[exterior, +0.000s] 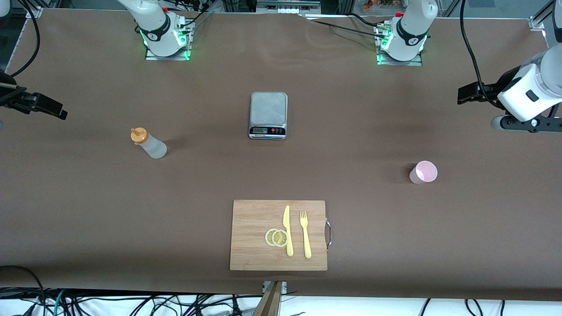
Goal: Add sauce to pink cup with both arms
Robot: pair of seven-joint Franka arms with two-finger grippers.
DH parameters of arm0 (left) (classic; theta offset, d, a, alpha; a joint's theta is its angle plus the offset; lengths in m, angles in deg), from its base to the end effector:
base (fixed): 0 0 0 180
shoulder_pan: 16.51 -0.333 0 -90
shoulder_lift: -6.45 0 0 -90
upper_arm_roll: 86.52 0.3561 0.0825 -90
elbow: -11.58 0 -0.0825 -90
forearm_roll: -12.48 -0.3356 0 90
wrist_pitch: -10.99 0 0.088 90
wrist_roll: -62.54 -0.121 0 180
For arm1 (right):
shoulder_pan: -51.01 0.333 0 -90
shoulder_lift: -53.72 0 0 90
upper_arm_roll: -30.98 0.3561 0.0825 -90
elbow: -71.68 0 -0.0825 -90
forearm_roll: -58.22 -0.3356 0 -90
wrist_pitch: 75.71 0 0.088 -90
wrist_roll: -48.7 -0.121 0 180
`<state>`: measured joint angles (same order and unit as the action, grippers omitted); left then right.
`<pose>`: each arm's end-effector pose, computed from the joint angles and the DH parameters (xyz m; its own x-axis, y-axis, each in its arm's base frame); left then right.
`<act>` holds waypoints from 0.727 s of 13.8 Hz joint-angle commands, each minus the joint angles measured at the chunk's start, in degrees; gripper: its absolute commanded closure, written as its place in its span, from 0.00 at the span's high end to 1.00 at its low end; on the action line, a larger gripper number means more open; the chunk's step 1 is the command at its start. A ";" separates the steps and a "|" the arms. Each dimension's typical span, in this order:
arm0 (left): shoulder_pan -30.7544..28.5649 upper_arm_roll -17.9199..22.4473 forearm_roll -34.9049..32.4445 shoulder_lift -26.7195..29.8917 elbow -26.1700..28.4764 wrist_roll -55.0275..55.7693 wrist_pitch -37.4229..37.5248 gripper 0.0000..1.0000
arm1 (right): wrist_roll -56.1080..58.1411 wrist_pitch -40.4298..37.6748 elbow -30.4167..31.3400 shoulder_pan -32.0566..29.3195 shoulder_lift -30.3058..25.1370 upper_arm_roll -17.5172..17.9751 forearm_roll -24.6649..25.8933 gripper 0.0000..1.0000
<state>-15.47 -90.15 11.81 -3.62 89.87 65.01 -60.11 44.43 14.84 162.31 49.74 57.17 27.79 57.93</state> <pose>0.5233 -0.0374 0.6198 0.9546 -0.0333 -0.2961 -0.0390 -0.9991 -0.0134 0.5233 -0.0392 0.6158 0.9865 -0.1518 -0.0614 -0.1519 -0.9884 0.0029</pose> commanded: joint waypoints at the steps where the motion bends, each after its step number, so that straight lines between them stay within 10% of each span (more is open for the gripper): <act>1: -0.35 -0.24 -0.55 0.49 0.82 -1.76 -0.88 1.00 | 0.31 -0.20 0.33 -0.48 -0.55 0.47 -0.76 1.00; 10: 0.18 -0.24 -0.55 0.40 0.55 -1.59 -0.88 1.00 | 0.31 0.07 0.25 -0.48 -0.46 0.47 -0.76 1.00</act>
<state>-15.42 -90.32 11.81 -3.69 89.91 64.50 -60.34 44.43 14.86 162.32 49.74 57.17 27.82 57.93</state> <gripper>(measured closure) 0.000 0.000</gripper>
